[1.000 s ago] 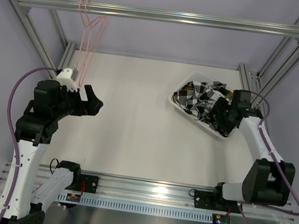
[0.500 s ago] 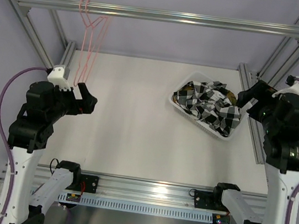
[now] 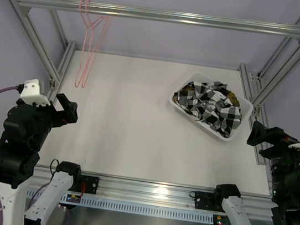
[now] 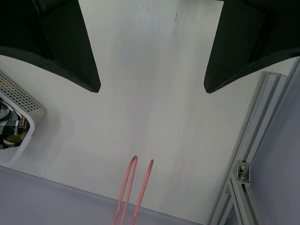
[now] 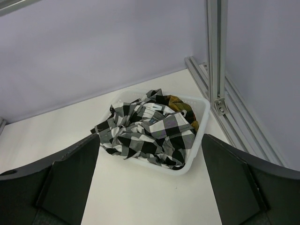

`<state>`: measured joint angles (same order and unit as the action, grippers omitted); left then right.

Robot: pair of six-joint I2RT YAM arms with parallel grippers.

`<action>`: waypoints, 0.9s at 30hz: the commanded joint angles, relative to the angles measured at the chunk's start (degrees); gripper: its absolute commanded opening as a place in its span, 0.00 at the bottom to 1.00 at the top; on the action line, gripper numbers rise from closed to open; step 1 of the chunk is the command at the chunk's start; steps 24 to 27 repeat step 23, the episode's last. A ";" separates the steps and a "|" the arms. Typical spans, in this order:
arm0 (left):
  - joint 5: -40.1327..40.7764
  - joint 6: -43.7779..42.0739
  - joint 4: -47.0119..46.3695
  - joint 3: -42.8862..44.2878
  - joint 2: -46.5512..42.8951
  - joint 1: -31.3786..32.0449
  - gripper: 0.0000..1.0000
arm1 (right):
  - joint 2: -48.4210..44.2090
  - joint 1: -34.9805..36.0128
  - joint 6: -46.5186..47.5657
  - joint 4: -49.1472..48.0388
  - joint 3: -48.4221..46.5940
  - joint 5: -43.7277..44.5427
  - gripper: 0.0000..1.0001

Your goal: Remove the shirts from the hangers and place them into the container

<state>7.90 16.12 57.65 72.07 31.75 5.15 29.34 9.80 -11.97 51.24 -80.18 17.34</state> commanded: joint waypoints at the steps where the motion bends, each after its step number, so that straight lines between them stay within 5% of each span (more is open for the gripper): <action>1: 4.05 0.49 0.18 -1.41 -2.56 1.09 0.99 | -3.23 2.06 3.79 -3.69 2.39 3.22 0.99; 27: 1.94 1.11 0.45 -5.98 -8.46 3.20 0.99 | -11.33 3.21 7.31 -8.79 10.83 0.59 1.00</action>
